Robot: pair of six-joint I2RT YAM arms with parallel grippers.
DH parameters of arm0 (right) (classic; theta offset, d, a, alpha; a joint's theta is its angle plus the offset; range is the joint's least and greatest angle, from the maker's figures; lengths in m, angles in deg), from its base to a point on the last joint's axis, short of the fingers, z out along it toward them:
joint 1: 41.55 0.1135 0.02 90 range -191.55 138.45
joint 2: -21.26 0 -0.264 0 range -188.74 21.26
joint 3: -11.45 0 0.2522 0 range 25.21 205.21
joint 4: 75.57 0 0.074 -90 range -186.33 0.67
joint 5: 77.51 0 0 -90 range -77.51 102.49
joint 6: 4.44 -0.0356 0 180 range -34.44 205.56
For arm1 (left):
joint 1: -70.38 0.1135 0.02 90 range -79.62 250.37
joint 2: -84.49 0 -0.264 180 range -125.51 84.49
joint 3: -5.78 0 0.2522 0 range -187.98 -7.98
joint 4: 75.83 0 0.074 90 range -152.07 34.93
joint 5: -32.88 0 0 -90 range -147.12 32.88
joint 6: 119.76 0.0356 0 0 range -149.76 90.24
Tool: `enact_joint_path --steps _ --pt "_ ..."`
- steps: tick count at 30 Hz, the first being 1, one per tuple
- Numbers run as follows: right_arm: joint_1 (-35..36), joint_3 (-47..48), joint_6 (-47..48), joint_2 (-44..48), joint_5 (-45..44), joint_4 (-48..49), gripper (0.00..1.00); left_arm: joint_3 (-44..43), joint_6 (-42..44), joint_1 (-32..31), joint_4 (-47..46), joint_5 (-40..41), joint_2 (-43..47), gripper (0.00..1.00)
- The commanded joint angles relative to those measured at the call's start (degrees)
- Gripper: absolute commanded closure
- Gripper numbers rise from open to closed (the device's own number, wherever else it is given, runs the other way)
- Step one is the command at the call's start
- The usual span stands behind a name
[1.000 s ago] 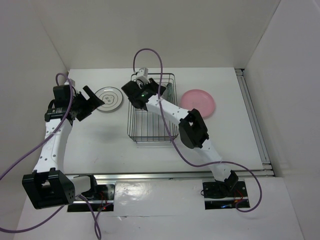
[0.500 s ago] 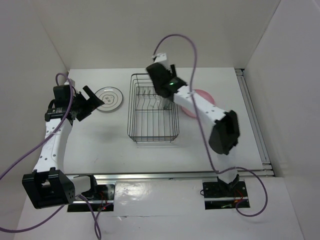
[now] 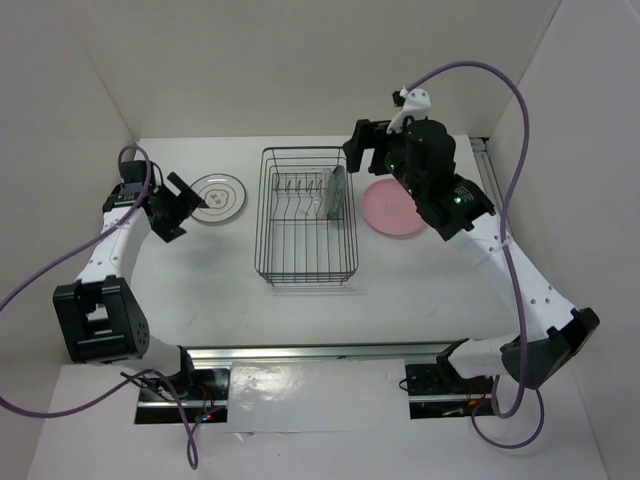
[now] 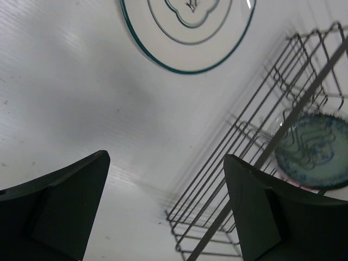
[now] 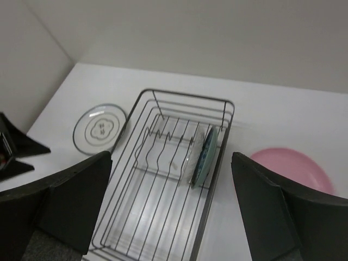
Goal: Load the plates into the dish rack
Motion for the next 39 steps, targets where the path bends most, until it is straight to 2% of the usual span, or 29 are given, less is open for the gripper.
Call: enact_joint_path --steps 1,6,12,15,22,29,32,33,37,38,39 --pt "-0.8 -4.7 -2.4 -0.9 7.2 2.4 0.02 -3.2 -9.3 1.4 0.8 2.6 -4.9 0.00" --pt "-0.8 -10.2 -4.2 2.2 11.8 6.2 0.02 -6.0 -17.0 2.9 -0.2 3.6 -13.4 0.03" --pt "-0.2 -14.7 -4.2 4.7 12.3 7.3 0.02 -14.8 -19.6 2.9 -0.3 4.2 -26.1 0.05" --pt "-1.0 -15.3 -3.6 4.7 13.5 6.0 0.02 -14.3 -19.5 2.9 -6.5 2.8 -28.3 0.05" --pt "-2.6 -15.3 -3.0 5.2 16.2 6.6 0.02 -14.2 -21.3 2.9 -8.3 4.2 -31.5 0.07" --pt "-3.1 -15.5 -3.5 5.8 17.9 7.6 0.02 -14.8 -21.3 2.4 -9.4 5.0 -33.5 0.23" --pt "-3.1 -15.5 -3.5 6.4 17.9 7.6 0.02 -16.4 -21.3 1.8 -8.0 6.0 -34.8 0.41" --pt "-3.1 -16.1 -3.5 6.9 17.9 7.6 0.02 -17.0 -21.3 1.8 -7.1 7.0 -35.5 0.44" --pt "-3.7 -16.1 -4.1 9.0 18.4 8.7 0.02 -20.5 -20.7 -0.1 -3.0 11.1 -36.8 0.44" --pt "-3.7 -16.6 -4.1 9.8 18.4 8.7 0.02 -20.6 -20.7 -0.7 -1.5 11.8 -37.3 0.46" --pt "-3.7 -16.6 -4.1 9.9 18.4 8.7 0.02 -21.1 -20.7 -0.7 -1.5 12.3 -37.3 0.51"
